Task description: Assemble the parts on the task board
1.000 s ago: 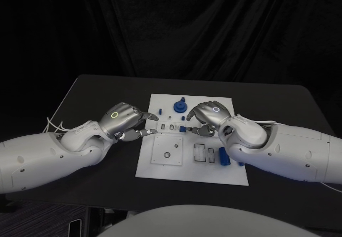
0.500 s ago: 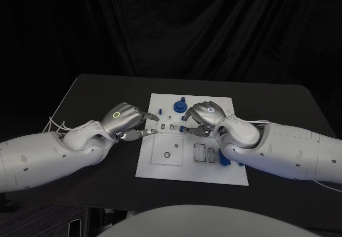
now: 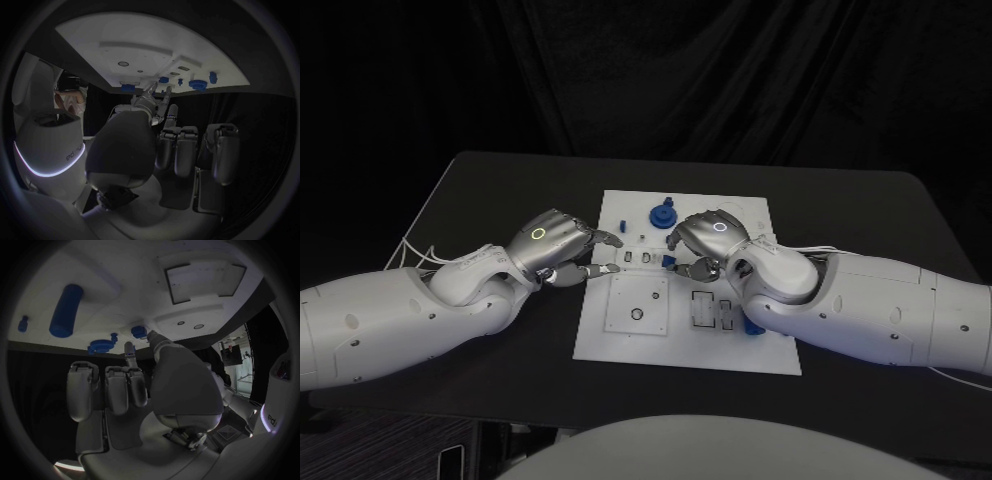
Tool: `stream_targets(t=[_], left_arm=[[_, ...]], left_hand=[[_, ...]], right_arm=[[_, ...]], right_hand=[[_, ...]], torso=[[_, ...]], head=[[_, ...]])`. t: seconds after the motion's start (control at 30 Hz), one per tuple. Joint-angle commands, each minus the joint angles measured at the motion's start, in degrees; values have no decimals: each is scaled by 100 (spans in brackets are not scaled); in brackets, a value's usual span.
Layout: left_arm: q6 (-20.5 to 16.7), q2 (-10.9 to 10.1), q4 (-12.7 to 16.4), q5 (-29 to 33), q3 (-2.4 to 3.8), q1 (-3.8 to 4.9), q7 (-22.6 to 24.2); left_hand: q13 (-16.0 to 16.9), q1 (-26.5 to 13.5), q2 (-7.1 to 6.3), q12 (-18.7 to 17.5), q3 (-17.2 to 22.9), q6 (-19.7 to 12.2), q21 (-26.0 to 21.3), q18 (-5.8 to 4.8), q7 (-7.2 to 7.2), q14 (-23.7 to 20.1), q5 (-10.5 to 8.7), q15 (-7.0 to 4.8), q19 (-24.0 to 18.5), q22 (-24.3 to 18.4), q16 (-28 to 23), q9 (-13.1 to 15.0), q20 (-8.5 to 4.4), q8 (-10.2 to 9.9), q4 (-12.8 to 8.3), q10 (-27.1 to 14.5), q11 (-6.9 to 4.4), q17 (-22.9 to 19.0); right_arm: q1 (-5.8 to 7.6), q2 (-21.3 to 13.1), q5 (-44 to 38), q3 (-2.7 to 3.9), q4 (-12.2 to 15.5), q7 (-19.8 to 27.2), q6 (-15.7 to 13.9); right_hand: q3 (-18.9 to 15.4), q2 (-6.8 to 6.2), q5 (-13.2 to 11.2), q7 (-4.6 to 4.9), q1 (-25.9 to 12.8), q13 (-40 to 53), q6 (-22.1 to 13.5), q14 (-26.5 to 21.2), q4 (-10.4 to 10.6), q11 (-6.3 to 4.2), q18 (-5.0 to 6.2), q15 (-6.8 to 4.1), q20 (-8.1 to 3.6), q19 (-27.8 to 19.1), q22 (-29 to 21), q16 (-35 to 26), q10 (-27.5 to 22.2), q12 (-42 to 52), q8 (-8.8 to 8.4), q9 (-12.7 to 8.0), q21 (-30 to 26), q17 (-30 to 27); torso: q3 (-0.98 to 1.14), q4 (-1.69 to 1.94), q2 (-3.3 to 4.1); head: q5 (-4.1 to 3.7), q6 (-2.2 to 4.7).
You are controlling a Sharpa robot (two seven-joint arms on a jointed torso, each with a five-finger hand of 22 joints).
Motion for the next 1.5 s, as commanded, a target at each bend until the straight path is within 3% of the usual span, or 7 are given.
stream_targets(t=[0.03,0.17,0.4,0.87,1.1,1.27,1.5], left_arm=[[89,23,4,7,3,-8,-5],[117,40,-3,7,3,-9,-9],[188,76,-15,7,3,-15,-25],[271,110,-37,7,3,-64,-25],[284,115,-34,7,4,-89,-24],[286,123,-31,7,4,-95,-24],[276,134,-54,7,4,-103,4]], left_hand=[[1506,-14,65,21,34,12,-23,-16,32,595,11,-30,310,1363,15,-9,-47,-36,16,594,-19,1510],[1506,-14,65,21,34,12,-23,-16,32,595,11,-30,310,1363,15,-9,-47,-36,16,594,-19,1510],[1506,-20,82,21,40,18,-36,-12,34,595,15,-28,301,1359,15,-13,-46,-40,17,594,-20,1510],[1506,-16,107,21,52,17,-43,-11,36,595,34,-26,297,1357,15,-23,-45,-52,10,594,-26,1510],[1506,-10,115,21,58,22,-45,-10,37,595,44,-26,296,1356,15,-26,-45,-54,6,594,-27,1510],[1506,-7,118,21,60,24,-49,-9,36,595,48,-26,293,1355,15,-27,-45,-55,3,594,-27,1510],[1506,17,146,21,81,37,-53,-8,38,595,94,-25,291,1353,15,-39,-44,-66,-5,594,-24,1510]], right_arm=[[-29,10,-76,2,-9,-134,119],[-50,34,-76,3,-38,-157,129],[-87,88,-76,3,-84,-184,69],[-108,145,-77,3,-147,-163,62],[-148,207,-77,3,-233,-127,105],[-193,229,-77,3,-288,-74,-10],[-212,141,-77,4,-212,6,-322]], right_hand=[[-17,39,15,-29,-9,1230,20,536,-6,14,-92,37,37,372,1333,14,430,37,16,-8,36,1263],[-20,39,20,-28,-10,1207,18,532,-5,14,-84,37,37,360,1323,3,415,25,14,-10,6,1244],[7,98,271,-16,119,1153,-3,521,-84,25,-66,46,43,323,1298,-19,376,-5,0,-44,-64,1207],[51,169,355,-10,195,1152,4,518,-133,31,-59,53,50,308,1289,-20,372,-6,7,-62,-87,1203],[147,195,615,-31,430,1141,92,513,-336,12,-52,40,45,292,1281,-26,361,-12,42,-63,-105,1191],[289,265,880,-98,693,1159,352,512,-591,-43,-51,-1,15,286,1280,-23,368,-3,182,14,-104,1195],[322,351,897,-231,821,1230,713,521,-816,-155,-64,-92,-61,309,1297,-2,417,37,448,231,-45,1227]], torso=[[-3,-7,9],[-5,-6,6],[-1,-11,0],[-3,-9,3],[-4,-10,2],[-4,-6,4],[-5,-3,0]], head=[[11,0],[4,0],[4,0],[10,0],[4,0],[20,0],[38,0]])
